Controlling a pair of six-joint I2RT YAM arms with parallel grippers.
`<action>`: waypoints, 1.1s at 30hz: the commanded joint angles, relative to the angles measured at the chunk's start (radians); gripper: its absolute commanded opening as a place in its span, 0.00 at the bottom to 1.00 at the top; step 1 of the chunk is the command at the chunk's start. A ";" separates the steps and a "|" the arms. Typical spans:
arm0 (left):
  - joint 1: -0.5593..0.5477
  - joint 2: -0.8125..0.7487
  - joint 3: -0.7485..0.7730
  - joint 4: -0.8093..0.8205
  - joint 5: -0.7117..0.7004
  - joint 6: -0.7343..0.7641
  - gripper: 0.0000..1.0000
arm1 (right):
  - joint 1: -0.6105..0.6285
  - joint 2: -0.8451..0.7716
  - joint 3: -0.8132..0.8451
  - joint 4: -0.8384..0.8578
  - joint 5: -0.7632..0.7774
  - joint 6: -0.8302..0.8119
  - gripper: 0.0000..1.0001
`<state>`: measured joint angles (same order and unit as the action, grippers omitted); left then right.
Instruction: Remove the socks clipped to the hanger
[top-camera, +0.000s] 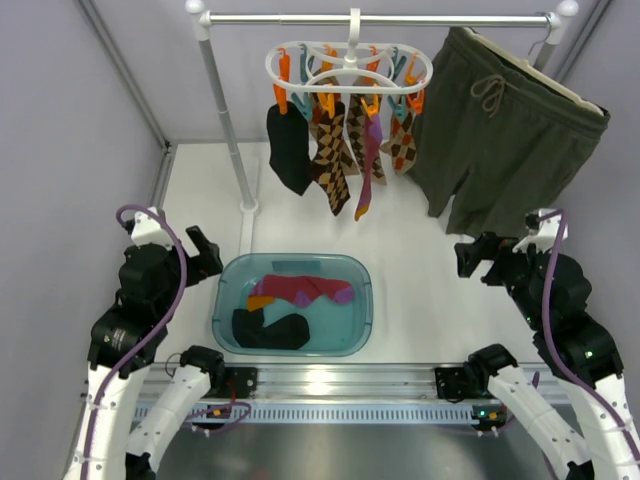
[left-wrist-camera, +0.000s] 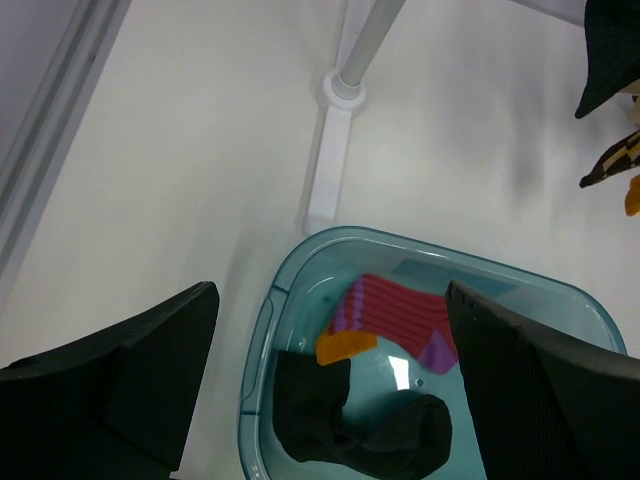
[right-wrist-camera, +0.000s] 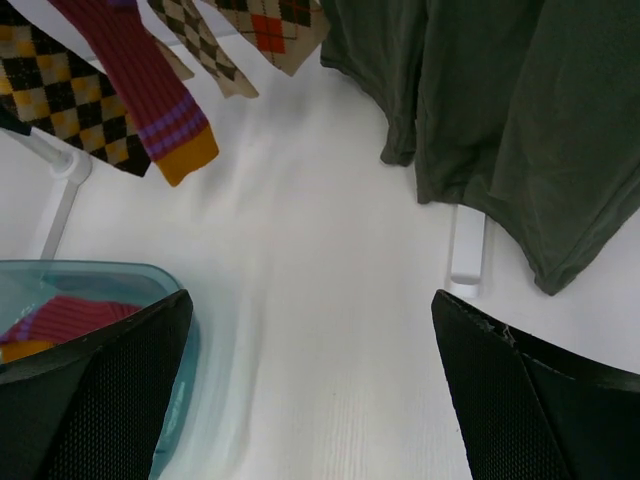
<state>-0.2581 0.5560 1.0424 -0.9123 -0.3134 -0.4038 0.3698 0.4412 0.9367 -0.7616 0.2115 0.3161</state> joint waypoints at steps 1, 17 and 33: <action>-0.004 -0.011 0.024 0.033 0.039 -0.036 0.99 | -0.014 0.014 -0.007 0.100 -0.078 -0.003 1.00; -0.004 -0.054 -0.045 0.256 0.500 -0.078 0.99 | 0.020 0.399 -0.228 0.990 -0.624 0.003 0.99; -0.004 0.045 -0.005 0.302 0.577 -0.029 0.99 | 0.250 1.068 -0.015 1.415 0.031 -0.195 0.73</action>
<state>-0.2581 0.5781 0.9932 -0.6773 0.2428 -0.4610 0.5991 1.4502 0.8551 0.4603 0.1333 0.1379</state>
